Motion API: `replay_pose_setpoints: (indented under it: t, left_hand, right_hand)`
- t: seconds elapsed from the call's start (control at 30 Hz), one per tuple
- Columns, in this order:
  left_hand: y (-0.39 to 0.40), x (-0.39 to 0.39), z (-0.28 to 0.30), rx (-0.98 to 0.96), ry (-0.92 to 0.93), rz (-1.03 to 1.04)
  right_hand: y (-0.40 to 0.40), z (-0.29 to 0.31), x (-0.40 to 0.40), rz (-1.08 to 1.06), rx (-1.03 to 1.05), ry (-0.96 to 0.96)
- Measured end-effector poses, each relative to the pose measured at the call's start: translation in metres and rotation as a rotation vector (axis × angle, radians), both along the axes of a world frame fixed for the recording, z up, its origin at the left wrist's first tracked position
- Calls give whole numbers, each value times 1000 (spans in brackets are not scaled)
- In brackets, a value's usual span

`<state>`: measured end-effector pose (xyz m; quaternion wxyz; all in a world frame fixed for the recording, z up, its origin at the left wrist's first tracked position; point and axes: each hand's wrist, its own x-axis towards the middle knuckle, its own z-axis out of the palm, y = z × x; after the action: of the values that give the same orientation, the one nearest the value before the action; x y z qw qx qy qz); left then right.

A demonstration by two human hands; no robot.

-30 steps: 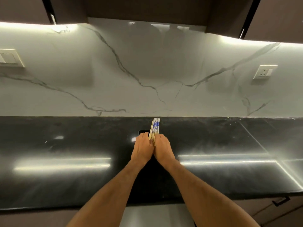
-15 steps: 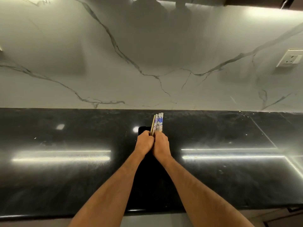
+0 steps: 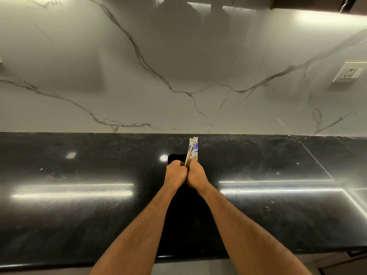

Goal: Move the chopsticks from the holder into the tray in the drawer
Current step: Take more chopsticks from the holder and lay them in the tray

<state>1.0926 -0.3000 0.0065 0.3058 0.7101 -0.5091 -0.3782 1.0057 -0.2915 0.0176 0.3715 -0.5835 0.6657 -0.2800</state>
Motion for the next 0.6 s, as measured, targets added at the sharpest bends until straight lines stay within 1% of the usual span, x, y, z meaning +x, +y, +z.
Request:
replay_pose_setpoints:
  t: [0.07,0.27,0.47,0.6]
  left_hand:
    - [2,0,0,-13,15,9]
    - [6,1,-2,-86,62,32]
    - [6,3,-3,-123,75,47]
    - [6,3,0,-150,98,64]
  right_hand:
    - [1,-1,1,-3,-34,40]
    - [7,-5,7,-65,-123,48]
    - [-2,-5,5,-101,-52,90]
    - [-5,-2,5,-110,-52,87]
